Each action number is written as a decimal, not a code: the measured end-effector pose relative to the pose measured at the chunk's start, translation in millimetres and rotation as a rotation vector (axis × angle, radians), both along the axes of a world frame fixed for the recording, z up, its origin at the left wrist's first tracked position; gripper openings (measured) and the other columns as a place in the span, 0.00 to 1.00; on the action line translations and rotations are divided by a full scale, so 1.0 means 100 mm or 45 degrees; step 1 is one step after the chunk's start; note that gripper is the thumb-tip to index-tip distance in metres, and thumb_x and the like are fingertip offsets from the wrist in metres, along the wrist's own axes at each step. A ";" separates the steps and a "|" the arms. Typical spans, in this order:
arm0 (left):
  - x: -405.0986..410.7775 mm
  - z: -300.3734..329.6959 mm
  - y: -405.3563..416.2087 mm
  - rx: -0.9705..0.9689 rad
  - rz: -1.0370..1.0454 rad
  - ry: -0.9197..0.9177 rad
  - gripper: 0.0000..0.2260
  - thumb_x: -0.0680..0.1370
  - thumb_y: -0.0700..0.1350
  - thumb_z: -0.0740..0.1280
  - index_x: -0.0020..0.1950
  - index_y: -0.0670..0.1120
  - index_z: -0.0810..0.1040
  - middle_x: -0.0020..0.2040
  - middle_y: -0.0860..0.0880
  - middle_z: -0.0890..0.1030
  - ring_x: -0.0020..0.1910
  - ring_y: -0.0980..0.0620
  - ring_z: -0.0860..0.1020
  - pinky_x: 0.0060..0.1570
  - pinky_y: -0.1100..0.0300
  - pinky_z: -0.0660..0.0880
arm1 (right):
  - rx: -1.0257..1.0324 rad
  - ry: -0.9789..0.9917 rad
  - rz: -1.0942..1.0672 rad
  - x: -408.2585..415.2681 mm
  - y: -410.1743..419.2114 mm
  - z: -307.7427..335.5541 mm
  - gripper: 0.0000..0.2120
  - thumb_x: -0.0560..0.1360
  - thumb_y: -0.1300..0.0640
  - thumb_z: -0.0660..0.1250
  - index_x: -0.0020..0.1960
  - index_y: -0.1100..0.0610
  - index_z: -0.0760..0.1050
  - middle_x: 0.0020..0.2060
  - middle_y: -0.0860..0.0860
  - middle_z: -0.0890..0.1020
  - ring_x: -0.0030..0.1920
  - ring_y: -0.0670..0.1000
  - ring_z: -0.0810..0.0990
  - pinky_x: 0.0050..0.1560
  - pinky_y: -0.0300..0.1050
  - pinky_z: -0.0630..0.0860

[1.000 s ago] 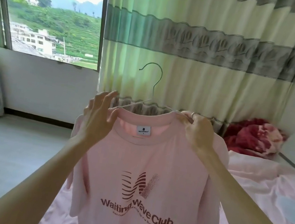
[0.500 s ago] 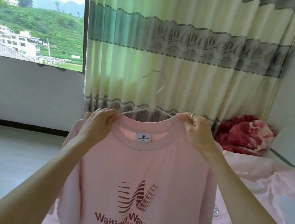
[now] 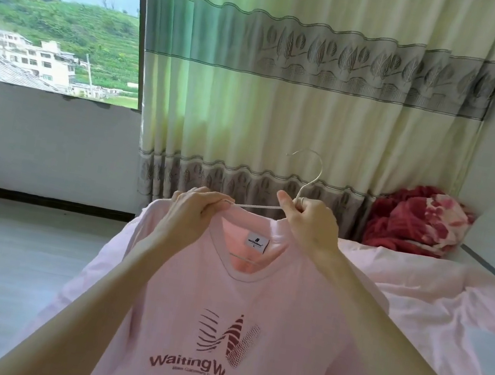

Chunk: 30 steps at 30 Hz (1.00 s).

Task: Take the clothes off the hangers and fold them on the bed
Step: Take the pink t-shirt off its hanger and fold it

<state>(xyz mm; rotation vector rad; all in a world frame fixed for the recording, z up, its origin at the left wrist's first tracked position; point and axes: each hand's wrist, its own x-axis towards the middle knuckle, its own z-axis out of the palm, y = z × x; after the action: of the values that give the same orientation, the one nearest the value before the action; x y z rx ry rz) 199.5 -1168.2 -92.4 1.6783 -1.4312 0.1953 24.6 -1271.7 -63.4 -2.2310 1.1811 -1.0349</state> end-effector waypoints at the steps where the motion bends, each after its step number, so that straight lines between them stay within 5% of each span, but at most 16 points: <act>1: 0.02 0.00 0.00 -0.029 0.021 0.032 0.10 0.80 0.41 0.61 0.53 0.47 0.83 0.46 0.51 0.81 0.49 0.49 0.76 0.53 0.59 0.68 | -0.024 0.006 -0.056 -0.01 -0.03 -0.02 0.27 0.77 0.43 0.60 0.25 0.55 0.61 0.23 0.48 0.68 0.33 0.55 0.70 0.39 0.45 0.64; 4: 0.21 -0.04 -0.02 -0.095 0.228 0.182 0.10 0.79 0.37 0.60 0.49 0.44 0.81 0.41 0.51 0.79 0.43 0.48 0.75 0.39 0.64 0.63 | -0.013 0.021 -0.119 -0.11 -0.19 -0.07 0.26 0.79 0.46 0.57 0.26 0.56 0.61 0.25 0.50 0.69 0.37 0.58 0.71 0.39 0.45 0.63; 11: 0.41 -0.20 -0.08 0.078 0.251 0.322 0.10 0.81 0.41 0.59 0.45 0.43 0.78 0.37 0.47 0.75 0.39 0.46 0.70 0.38 0.59 0.63 | 0.049 -0.082 0.013 -0.11 -0.42 -0.39 0.24 0.80 0.51 0.58 0.28 0.60 0.62 0.25 0.51 0.69 0.29 0.51 0.67 0.36 0.46 0.62; 13: 0.48 -0.23 -0.08 0.074 0.253 0.326 0.10 0.80 0.40 0.60 0.45 0.41 0.79 0.36 0.47 0.75 0.38 0.47 0.69 0.35 0.62 0.61 | 0.094 -0.202 0.043 -0.14 -0.50 -0.50 0.24 0.80 0.53 0.59 0.28 0.58 0.59 0.23 0.50 0.65 0.28 0.49 0.63 0.34 0.46 0.60; 16: 0.55 -0.33 -0.11 0.111 0.263 0.369 0.10 0.80 0.40 0.61 0.44 0.40 0.79 0.37 0.46 0.75 0.38 0.47 0.69 0.35 0.62 0.61 | 0.272 -0.497 0.072 -0.18 -0.59 -0.60 0.23 0.80 0.51 0.59 0.34 0.67 0.72 0.29 0.52 0.72 0.32 0.49 0.69 0.37 0.45 0.66; 20: 0.52 -0.43 -0.22 0.168 0.131 0.580 0.09 0.80 0.41 0.61 0.43 0.41 0.78 0.36 0.49 0.73 0.39 0.50 0.69 0.38 0.59 0.63 | 0.574 -0.768 0.082 -0.13 -0.59 -0.76 0.20 0.80 0.52 0.60 0.32 0.58 0.75 0.29 0.48 0.79 0.36 0.47 0.75 0.46 0.41 0.71; 23: 0.37 -0.48 -0.24 0.261 0.008 0.524 0.10 0.80 0.40 0.60 0.44 0.38 0.77 0.35 0.49 0.72 0.37 0.51 0.68 0.36 0.64 0.64 | 0.635 -0.860 0.083 -0.06 -0.57 -0.86 0.20 0.80 0.55 0.59 0.31 0.59 0.74 0.28 0.47 0.81 0.39 0.48 0.77 0.51 0.37 0.71; 26: 0.22 -0.55 -0.27 0.339 -0.040 0.422 0.11 0.80 0.39 0.60 0.39 0.44 0.74 0.34 0.51 0.71 0.36 0.52 0.67 0.33 0.71 0.64 | 0.670 -0.904 0.000 0.03 -0.53 -0.85 0.20 0.81 0.56 0.57 0.31 0.59 0.70 0.30 0.52 0.78 0.35 0.46 0.75 0.33 0.22 0.68; 28: 0.17 -0.60 -0.32 0.404 -0.066 0.394 0.12 0.80 0.39 0.60 0.38 0.47 0.74 0.32 0.54 0.71 0.35 0.53 0.68 0.32 0.71 0.63 | 0.691 -0.928 -0.025 0.10 -0.51 -0.84 0.21 0.81 0.56 0.56 0.31 0.60 0.70 0.26 0.51 0.79 0.33 0.46 0.75 0.30 0.25 0.69; 30: 0.14 -0.66 -0.38 0.450 -0.118 0.403 0.14 0.80 0.38 0.60 0.36 0.51 0.73 0.33 0.54 0.72 0.36 0.52 0.69 0.31 0.69 0.62 | 0.709 -0.924 -0.053 0.15 -0.53 -0.84 0.22 0.81 0.55 0.56 0.30 0.59 0.72 0.23 0.48 0.79 0.34 0.48 0.77 0.40 0.33 0.72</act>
<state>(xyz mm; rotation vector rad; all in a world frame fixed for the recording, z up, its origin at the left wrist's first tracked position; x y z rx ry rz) 213.4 -1206.6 -158.0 1.8186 -1.3497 -0.3811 39.9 -1324.2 -146.9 -1.2458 1.0074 -1.1971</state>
